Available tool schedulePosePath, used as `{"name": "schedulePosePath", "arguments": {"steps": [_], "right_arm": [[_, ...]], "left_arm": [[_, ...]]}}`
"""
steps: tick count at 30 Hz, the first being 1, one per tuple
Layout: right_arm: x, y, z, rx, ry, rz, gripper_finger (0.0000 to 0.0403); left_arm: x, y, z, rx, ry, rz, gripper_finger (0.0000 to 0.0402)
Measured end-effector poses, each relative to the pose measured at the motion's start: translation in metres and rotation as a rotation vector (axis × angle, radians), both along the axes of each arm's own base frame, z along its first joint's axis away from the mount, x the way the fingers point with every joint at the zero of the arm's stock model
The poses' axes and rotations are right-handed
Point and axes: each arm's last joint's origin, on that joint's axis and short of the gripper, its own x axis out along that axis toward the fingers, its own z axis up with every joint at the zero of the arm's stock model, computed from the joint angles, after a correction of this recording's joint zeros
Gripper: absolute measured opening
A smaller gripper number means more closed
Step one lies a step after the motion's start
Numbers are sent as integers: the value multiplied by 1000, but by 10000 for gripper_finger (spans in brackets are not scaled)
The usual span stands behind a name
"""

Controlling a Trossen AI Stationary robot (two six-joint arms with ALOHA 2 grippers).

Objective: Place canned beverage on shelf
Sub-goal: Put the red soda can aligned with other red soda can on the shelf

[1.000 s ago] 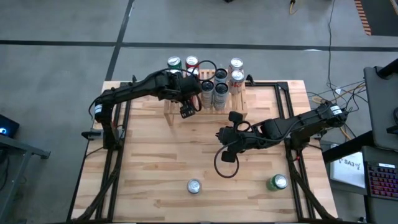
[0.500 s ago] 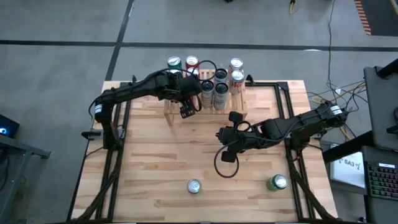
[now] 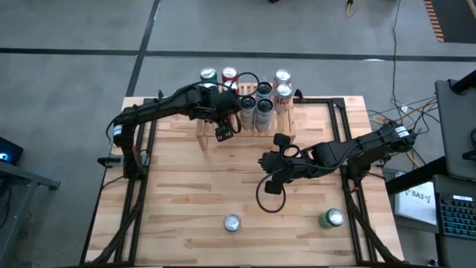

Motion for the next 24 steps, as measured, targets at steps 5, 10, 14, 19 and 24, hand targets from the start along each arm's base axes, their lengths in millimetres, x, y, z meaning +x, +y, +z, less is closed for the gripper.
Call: {"name": "schedulePosePath", "arguments": {"steps": [5, 10, 14, 19, 24], "right_arm": [[0, 0, 0, 0, 0, 0, 9], [0, 0, 0, 0, -1, 0, 9], [0, 0, -1, 1, -3, 0, 9], [1, 0, -2, 0, -3, 0, 9], [1, 0, -1, 1, -5, 0, 9]], "left_arm": [[0, 0, 0, 2, 4, -6, 329], [1, 1, -2, 0, 13, -10, 347], [1, 0, -2, 0, 9, -10, 351], [1, 1, -1, 6, 7, -8, 352], [0, 2, 0, 15, 7, -19, 352]]}}
